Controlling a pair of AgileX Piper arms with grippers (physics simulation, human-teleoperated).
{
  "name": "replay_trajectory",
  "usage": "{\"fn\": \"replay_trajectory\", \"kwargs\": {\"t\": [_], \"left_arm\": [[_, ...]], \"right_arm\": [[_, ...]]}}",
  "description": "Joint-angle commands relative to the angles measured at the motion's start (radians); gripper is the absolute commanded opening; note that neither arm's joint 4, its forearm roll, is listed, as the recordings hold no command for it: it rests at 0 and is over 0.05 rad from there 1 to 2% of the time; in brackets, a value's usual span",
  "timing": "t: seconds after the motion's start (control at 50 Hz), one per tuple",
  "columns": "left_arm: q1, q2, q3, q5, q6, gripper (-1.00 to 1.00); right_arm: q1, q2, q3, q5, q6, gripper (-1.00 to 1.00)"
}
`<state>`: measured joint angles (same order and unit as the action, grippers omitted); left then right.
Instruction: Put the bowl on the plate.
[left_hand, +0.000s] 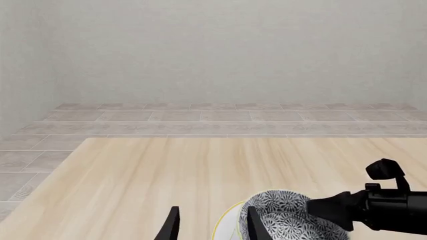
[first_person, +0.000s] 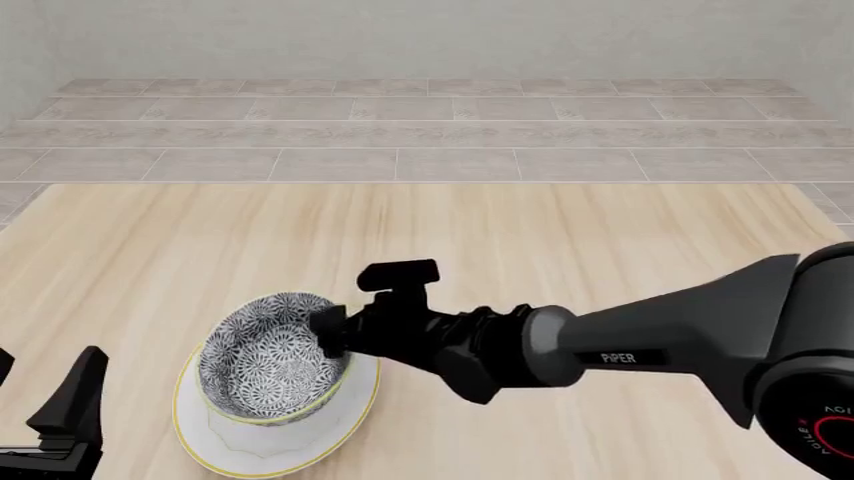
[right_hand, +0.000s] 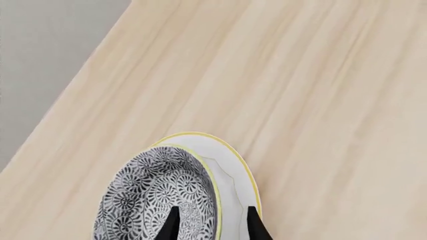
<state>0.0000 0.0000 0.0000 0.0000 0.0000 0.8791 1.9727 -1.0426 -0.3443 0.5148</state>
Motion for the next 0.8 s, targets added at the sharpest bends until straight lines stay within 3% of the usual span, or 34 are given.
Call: {"fn": "replay_trajectory", "kwargs": {"t": [0.02, 0.3, 0.62, 0.8], "left_arm": [[0.000, 0.000, 0.000, 0.000, 0.000, 1.00], [0.000, 0.000, 0.000, 0.000, 0.000, 1.00], [0.000, 0.000, 0.000, 0.000, 0.000, 1.00], [0.000, 0.000, 0.000, 0.000, 0.000, 1.00]], "right_arm": [[-0.009, -0.029, 0.005, 0.009, -0.007, 1.00], [-0.029, -0.166, 0.054, 0.035, -0.038, 1.00], [-0.107, -0.559, 0.147, 0.150, -0.128, 1.00], [-0.145, -0.748, 0.223, 0.202, -0.151, 1.00]]}}
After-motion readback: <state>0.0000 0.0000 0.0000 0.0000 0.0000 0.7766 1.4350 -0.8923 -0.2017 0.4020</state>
